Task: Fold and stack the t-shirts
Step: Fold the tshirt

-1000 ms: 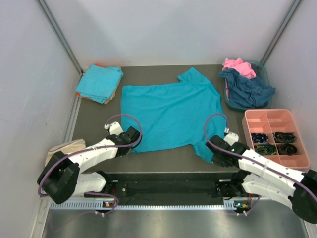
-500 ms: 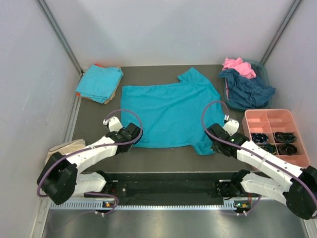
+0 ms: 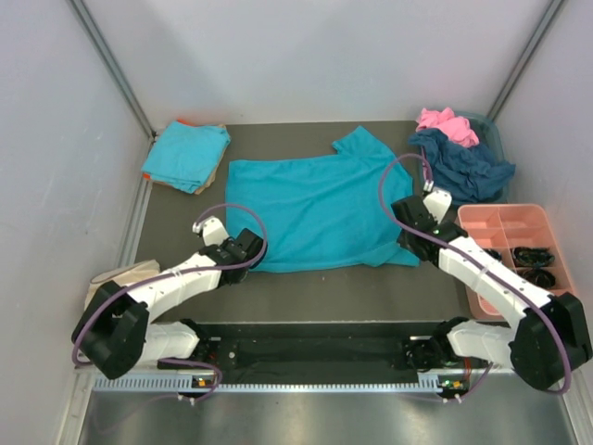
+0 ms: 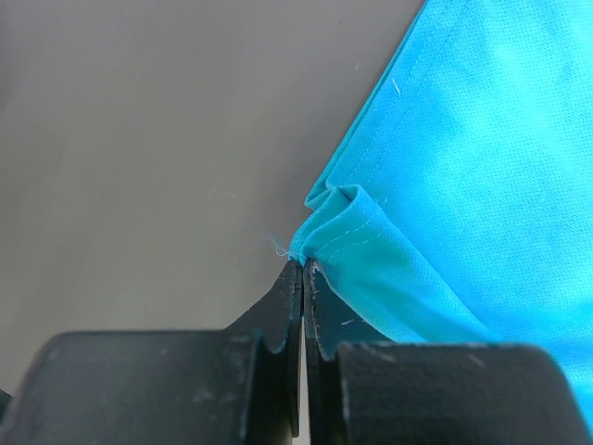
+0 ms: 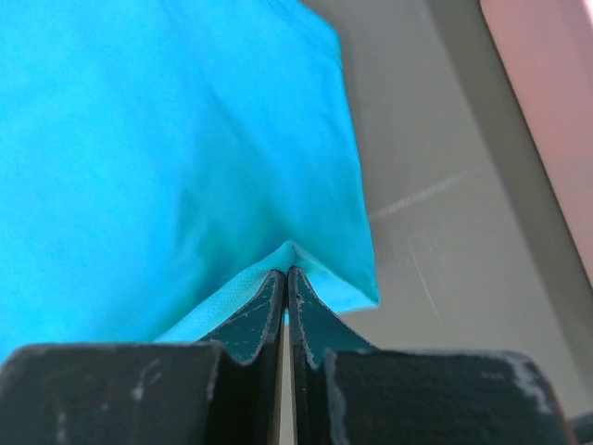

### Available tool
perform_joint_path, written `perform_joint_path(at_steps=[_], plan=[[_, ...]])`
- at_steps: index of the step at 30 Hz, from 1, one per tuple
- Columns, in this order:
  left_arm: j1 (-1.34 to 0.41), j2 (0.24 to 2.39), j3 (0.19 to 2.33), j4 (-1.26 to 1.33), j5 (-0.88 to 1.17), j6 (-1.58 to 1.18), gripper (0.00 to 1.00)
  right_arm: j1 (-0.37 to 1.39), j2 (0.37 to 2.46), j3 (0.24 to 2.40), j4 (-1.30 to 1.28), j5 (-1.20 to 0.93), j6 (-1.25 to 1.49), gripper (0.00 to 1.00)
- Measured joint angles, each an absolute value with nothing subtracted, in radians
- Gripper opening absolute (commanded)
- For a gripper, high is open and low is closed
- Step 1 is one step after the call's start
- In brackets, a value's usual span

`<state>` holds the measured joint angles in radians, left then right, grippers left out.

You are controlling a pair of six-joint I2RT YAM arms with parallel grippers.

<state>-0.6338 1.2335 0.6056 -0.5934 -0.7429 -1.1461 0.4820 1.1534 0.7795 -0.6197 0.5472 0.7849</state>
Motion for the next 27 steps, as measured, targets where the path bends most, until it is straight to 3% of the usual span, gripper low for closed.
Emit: perform_joint_path(at_steps=[27], plan=[[-0.55, 1.399, 0.741, -0.408, -0.8, -0.978, 0.0, 0.381, 1.391, 1.0, -0.495, 0.545, 0.612, 0.0]])
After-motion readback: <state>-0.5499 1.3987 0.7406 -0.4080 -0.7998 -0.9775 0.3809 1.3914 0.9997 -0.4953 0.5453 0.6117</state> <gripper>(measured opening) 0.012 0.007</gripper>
